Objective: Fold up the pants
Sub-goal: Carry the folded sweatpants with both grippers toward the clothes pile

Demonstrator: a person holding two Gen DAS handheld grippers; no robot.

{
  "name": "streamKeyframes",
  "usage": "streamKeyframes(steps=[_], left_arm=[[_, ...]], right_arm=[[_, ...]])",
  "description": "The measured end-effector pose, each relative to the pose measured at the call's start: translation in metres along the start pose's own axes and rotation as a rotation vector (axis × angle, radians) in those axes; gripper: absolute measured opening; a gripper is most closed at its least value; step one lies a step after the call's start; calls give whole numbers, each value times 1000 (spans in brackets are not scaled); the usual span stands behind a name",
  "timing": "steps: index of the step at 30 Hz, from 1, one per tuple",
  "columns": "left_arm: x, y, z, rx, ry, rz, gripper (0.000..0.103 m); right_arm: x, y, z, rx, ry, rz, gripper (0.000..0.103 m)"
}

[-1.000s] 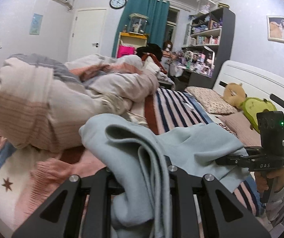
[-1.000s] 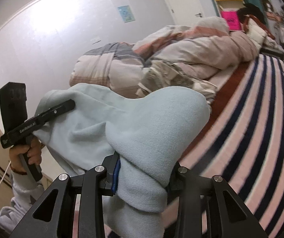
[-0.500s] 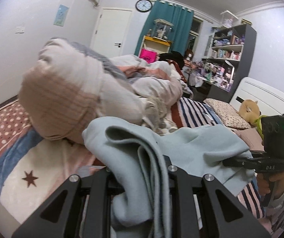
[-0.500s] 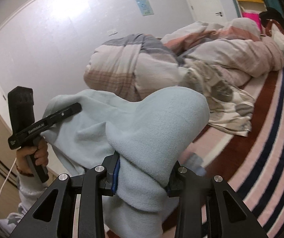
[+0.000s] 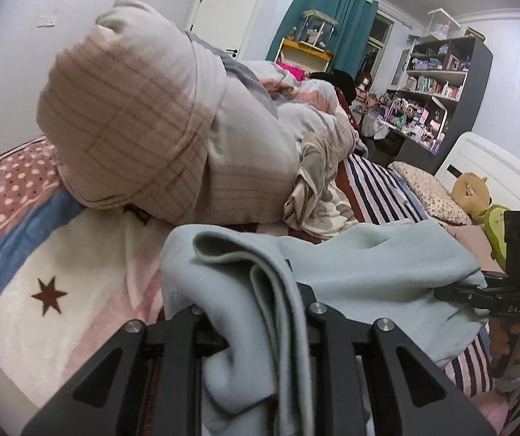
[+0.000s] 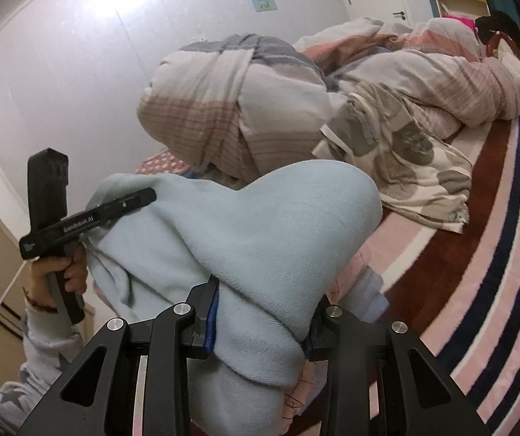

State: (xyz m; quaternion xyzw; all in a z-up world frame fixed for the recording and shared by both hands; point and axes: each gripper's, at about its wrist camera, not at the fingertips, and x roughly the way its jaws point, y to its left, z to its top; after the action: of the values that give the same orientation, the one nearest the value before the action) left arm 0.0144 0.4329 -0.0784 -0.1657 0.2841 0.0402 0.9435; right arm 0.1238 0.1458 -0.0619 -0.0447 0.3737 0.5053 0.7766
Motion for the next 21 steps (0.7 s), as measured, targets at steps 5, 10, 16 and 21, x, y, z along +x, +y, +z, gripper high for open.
streamKeyframes(steps=[5, 10, 16, 21], left_arm=[[4, -1, -2, 0, 13, 1, 22], [1, -2, 0, 2, 16, 21, 25], [-6, -11, 1, 23, 9, 63, 33], [-8, -15, 3, 32, 11, 79, 40]], right_arm=[[2, -8, -6, 15, 20, -12, 30], [3, -12, -10, 41, 23, -3, 41], [-4, -12, -9, 49, 15, -1, 43], [-11, -13, -11, 55, 9, -13, 48]])
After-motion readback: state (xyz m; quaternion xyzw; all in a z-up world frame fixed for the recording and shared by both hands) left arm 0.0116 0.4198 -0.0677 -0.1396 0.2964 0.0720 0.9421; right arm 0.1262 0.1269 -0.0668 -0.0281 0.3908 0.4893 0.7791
